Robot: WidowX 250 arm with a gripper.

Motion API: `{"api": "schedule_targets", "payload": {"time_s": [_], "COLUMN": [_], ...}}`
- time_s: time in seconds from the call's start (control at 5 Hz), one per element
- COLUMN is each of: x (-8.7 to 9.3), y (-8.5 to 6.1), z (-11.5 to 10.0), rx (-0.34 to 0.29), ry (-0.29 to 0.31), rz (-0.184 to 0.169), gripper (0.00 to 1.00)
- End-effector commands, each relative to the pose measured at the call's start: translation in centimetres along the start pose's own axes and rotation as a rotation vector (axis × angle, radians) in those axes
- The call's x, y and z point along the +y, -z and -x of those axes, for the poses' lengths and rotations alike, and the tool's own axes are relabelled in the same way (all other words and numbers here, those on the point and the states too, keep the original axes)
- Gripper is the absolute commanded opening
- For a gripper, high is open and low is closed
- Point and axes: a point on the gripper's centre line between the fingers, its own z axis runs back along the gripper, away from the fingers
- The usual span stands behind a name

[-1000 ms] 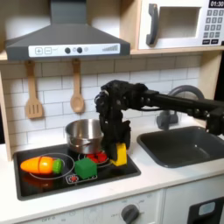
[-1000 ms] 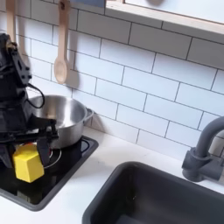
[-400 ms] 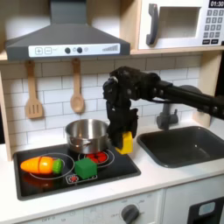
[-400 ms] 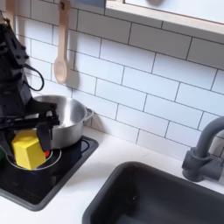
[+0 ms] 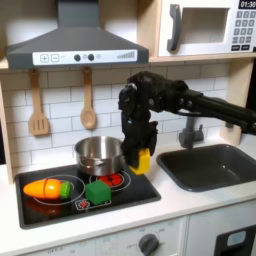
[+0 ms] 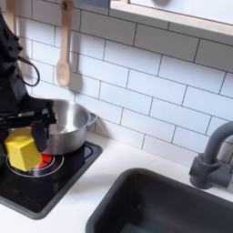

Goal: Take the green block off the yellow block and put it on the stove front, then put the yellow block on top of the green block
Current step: 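Put the yellow block on top of the green block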

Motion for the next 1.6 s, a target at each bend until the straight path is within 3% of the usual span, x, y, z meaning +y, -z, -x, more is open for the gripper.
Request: {"api": "schedule_targets", "payload": {"time_s": [0.0,0.4,1.4], "x": [1.9,2.8,5.7], "y": [-0.1,-0.4,0.4], "z": [-0.7,-1.6,-4.0], "rx": [-0.014,-0.027,-0.017], "ry": [-0.037,-0.055,-0.118], "rz": [-0.028,-0.038,-0.068], "gripper": [0.00,0.00,0.00]}}
